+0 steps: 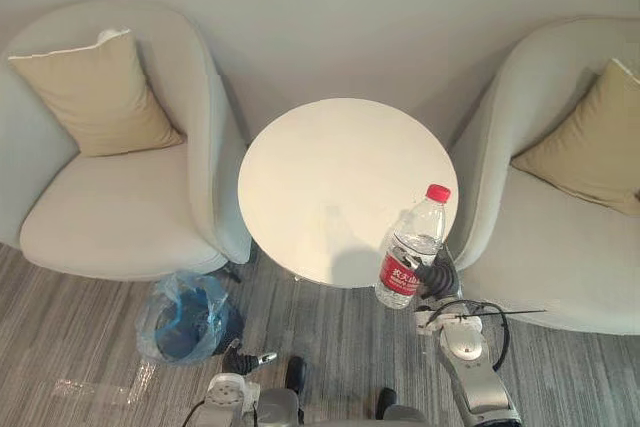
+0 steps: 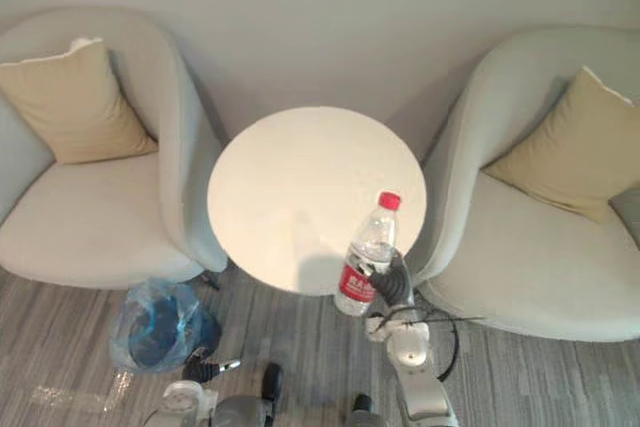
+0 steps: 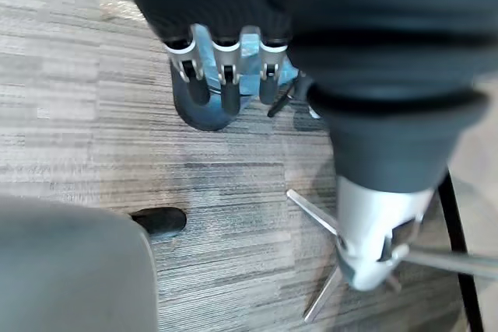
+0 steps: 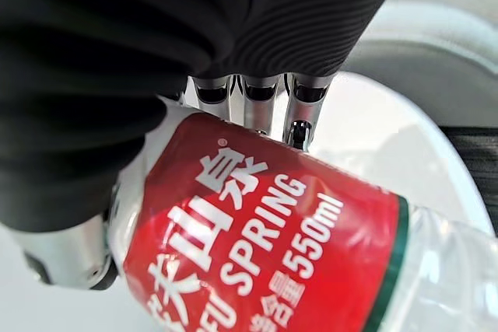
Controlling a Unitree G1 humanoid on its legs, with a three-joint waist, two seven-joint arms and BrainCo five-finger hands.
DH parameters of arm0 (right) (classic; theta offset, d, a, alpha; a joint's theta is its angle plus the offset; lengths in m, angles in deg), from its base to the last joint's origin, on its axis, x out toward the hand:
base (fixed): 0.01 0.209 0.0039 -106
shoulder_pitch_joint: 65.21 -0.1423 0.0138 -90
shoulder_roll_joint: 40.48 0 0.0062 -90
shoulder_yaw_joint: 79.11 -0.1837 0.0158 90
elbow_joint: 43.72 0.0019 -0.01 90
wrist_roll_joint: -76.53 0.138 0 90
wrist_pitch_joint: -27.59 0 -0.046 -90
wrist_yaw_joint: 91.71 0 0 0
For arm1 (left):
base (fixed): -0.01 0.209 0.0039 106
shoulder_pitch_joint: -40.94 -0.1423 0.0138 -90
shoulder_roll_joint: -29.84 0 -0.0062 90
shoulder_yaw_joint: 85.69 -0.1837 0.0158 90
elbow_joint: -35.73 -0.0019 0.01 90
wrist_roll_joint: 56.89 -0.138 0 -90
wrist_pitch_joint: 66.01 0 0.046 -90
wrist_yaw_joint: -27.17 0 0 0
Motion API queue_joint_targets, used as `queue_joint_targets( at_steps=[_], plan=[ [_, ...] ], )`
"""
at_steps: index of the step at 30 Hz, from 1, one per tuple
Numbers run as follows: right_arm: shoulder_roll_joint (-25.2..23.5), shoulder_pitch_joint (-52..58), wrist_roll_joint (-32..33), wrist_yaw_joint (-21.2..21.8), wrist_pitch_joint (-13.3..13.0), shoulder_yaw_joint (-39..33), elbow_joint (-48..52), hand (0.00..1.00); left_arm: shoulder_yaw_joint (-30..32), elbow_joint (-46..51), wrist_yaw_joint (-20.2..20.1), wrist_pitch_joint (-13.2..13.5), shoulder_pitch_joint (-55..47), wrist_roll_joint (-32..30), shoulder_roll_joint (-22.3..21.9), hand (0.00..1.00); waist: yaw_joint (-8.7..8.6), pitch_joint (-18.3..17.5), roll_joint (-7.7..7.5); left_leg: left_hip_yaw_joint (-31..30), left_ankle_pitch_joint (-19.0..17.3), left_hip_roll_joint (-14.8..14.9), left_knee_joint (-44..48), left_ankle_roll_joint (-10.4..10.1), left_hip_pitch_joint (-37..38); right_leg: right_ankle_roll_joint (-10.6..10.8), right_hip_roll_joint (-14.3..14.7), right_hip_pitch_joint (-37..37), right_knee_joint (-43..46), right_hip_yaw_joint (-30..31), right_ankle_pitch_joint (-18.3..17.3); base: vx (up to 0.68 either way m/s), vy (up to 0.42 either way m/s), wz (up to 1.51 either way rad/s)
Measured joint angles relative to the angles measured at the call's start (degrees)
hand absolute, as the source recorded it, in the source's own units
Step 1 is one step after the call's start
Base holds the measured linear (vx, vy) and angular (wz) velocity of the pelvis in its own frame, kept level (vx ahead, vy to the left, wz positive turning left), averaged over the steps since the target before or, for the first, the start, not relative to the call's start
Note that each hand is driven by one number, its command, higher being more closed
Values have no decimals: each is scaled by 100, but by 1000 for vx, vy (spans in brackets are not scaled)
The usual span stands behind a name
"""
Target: Gather rubbish on tea table into small bin, then transfer packed bag to large trash can.
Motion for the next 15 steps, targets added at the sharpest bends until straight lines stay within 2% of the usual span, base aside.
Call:
queue_joint_targets(
  at_steps=[3, 7, 15],
  plan=[
    [9, 191, -50, -3, -3, -86, 1, 100, -145, -65, 3, -15, -12, -29, 6, 0, -16, -140, 59, 102, -1, 24, 1, 0, 14, 23, 17, -47, 0, 114, 15, -25, -9, -17],
    [4, 345, -259, -10, -2, -84, 16, 100, -208, -129, 3, -43, -14, -29, 15, 0, -104, -170, 65, 129, -2, 30, 2, -1, 125, 29, 21, 44, -2, 143, 19, -22, -8, -4],
    [-5, 608, -278, -26, -10, -12, 446, 100, -254, -155, 3, -52, -56, -27, -12, 0, -152, -229, 126, 93, -13, 27, 102, -13, 132, 34, 17, 123, -1, 100, 22, -40, -9, 3]
  ],
)
